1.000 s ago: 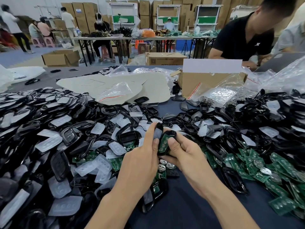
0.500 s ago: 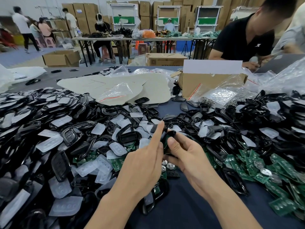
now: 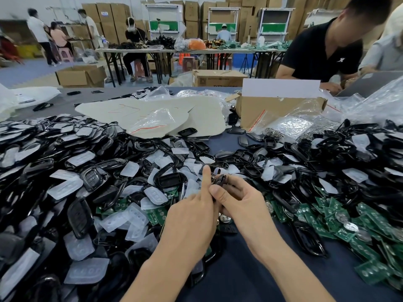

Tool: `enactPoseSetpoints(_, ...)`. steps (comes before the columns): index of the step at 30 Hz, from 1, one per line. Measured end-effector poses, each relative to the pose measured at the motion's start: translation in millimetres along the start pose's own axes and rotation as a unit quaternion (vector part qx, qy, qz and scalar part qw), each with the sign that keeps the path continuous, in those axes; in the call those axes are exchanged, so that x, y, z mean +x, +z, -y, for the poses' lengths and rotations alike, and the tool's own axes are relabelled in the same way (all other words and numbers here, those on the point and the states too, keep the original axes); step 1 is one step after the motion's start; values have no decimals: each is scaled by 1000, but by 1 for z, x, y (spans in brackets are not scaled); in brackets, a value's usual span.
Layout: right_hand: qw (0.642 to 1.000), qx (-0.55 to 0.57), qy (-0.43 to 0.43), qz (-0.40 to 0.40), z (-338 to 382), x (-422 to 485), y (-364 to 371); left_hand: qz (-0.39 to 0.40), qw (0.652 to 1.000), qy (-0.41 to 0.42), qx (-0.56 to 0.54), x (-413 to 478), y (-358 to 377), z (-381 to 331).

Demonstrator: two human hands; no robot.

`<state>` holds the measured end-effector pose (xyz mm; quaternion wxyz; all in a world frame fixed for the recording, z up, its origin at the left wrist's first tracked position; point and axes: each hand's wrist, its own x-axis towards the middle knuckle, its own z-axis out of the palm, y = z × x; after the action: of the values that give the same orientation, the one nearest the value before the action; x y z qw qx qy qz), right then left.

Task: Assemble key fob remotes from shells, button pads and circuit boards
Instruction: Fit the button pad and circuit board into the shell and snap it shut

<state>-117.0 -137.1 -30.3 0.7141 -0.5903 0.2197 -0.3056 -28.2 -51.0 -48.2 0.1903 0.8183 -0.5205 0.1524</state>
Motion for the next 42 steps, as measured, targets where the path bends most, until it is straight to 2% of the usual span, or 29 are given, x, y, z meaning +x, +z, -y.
enactPoseSetpoints(3,999,-27,-4,-25,-3,-2,4,28,999,-11,21,-2,8,2)
enactPoseSetpoints(8,999,-32,-21,-37,0,-5,8,9,999,-49,10,2,2,0)
enactPoseSetpoints(13,999,-22,-21,-24,4,-5,8,-14,999,-40,-20,4,-7,2)
enactPoseSetpoints(17,992,118,26,-26,4,-1,6,-67,997,-17,-21,4,-12,1)
enactPoseSetpoints(20,963,246,106,-28,4,4,5,-101,995,-7,-26,4,-13,1)
enactPoseSetpoints(22,947,286,141,-28,4,6,3,-110,994,-2,-28,5,-14,2)
enactPoseSetpoints(37,952,271,144,2,1,4,0,-114,989,32,-83,2,-17,4)
enactPoseSetpoints(42,964,235,124,2,3,3,-1,-118,988,57,-86,1,-11,8)
